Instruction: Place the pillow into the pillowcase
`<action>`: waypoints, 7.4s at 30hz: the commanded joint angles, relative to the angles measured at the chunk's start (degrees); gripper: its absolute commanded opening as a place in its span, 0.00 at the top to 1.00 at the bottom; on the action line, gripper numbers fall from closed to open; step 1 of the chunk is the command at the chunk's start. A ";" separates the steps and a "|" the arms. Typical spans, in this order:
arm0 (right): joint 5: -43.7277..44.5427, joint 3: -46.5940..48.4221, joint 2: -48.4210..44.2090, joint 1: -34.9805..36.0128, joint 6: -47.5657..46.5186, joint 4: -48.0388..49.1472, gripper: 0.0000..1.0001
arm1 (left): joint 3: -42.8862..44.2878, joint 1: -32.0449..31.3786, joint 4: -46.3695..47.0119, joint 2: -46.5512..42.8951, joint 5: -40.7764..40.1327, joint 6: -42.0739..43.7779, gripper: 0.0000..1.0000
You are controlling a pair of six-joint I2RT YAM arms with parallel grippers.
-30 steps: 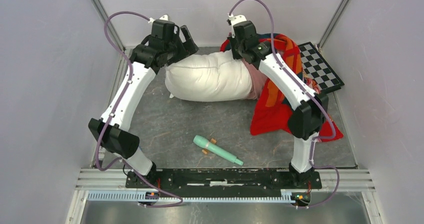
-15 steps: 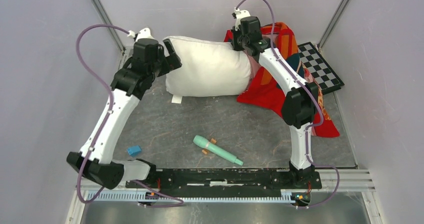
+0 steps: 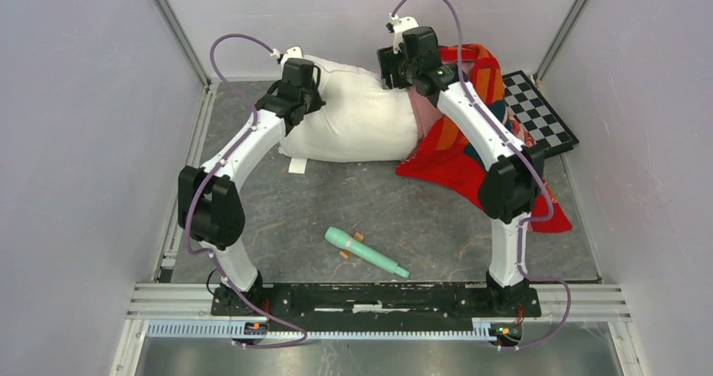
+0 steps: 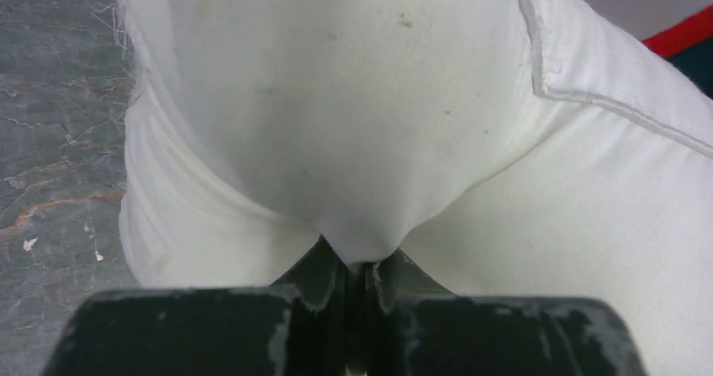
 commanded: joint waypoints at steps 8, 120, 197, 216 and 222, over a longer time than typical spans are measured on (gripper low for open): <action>14.29 -9.34 -27.32 4.70 -0.92 -10.80 0.13 | 5.49 2.26 -22.40 -2.64 9.35 -9.11 0.98; 30.50 11.09 -10.24 23.45 0.45 -15.31 1.00 | 6.59 -1.93 -25.16 -3.38 13.24 -6.73 0.98; 22.94 -27.08 -20.43 23.57 4.90 3.68 1.00 | -19.79 -2.26 4.78 -11.06 13.57 -9.35 0.97; 27.55 -23.00 -23.43 19.07 -1.26 3.21 0.54 | -29.71 -5.31 -7.84 -25.35 6.26 -14.56 0.98; 30.48 -12.07 -12.59 18.54 -9.11 7.79 0.32 | -35.73 -2.64 -8.66 -27.99 8.11 -13.86 0.98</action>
